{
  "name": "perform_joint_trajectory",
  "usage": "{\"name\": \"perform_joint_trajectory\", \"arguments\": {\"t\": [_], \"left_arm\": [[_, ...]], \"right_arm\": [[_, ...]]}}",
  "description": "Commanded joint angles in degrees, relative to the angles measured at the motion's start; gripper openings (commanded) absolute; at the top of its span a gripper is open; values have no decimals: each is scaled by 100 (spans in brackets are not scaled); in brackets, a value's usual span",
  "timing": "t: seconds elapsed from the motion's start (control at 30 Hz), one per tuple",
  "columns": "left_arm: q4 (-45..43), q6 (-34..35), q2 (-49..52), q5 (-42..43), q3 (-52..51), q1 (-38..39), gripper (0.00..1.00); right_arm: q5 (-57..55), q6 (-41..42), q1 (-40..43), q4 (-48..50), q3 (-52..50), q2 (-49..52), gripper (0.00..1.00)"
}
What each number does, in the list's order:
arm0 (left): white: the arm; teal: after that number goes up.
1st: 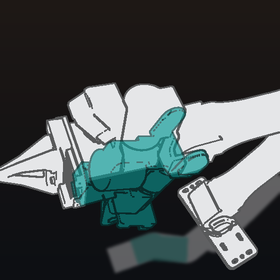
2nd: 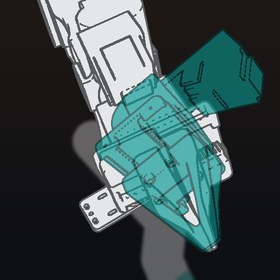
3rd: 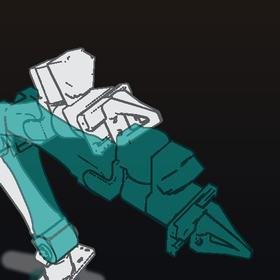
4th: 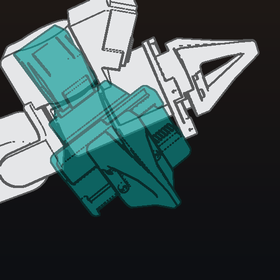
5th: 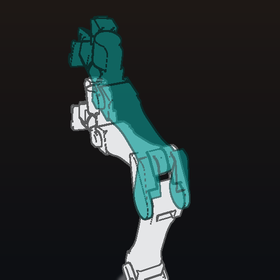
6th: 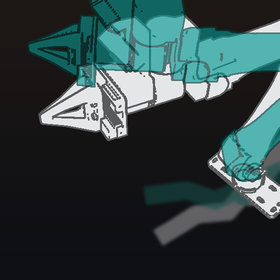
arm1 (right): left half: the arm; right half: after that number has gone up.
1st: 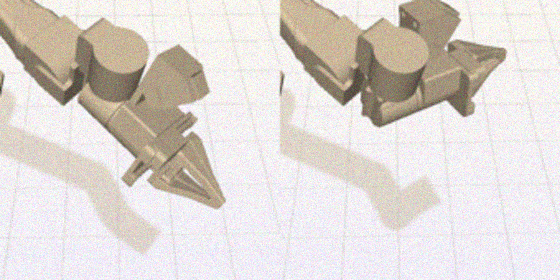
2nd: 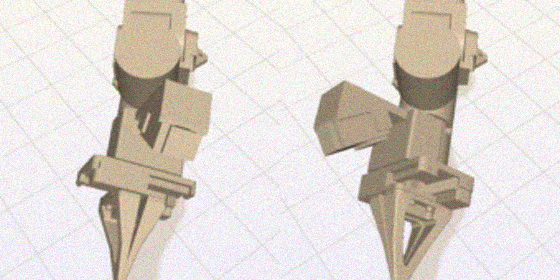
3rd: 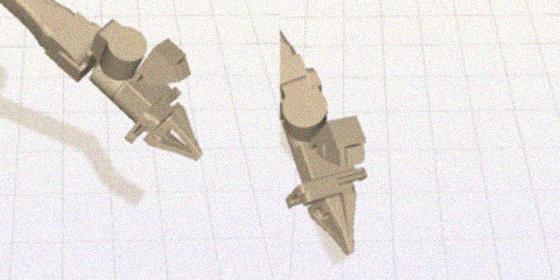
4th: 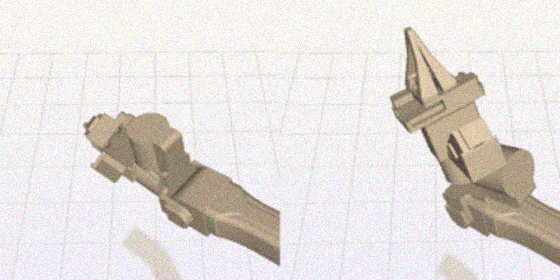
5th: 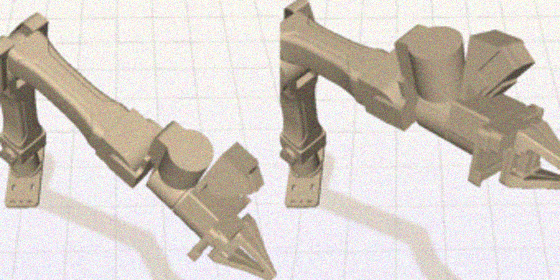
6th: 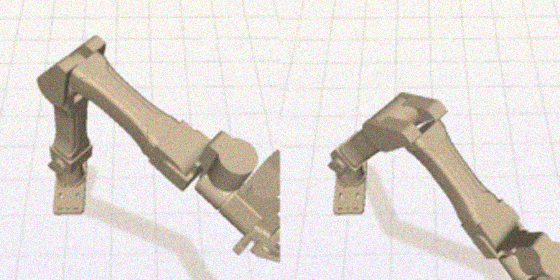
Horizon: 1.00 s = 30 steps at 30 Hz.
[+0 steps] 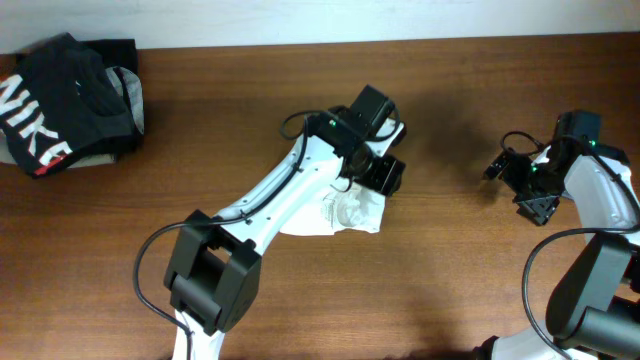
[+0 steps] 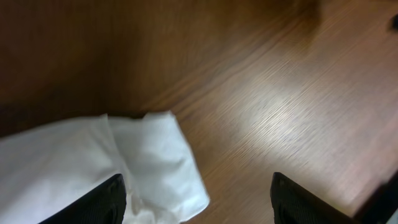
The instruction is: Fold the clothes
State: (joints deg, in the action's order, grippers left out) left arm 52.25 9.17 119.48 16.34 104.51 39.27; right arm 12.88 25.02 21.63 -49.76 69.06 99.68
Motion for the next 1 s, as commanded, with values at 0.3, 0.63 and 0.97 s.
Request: {"name": "perform_joint_trajectory", "arguments": {"t": [0.3, 0.63, 0.97], "left_arm": [[876, 125, 870, -654, 240, -151, 73], [-656, 127, 997, -520, 240, -146, 74], [-48, 122, 1082, -518, 1025, -146, 76]], "right_arm": [[-70, -37, 20, -9, 13, -96, 99], [-70, -39, 20, -9, 11, -96, 99], [-70, -37, 20, -9, 11, -96, 99]]}}
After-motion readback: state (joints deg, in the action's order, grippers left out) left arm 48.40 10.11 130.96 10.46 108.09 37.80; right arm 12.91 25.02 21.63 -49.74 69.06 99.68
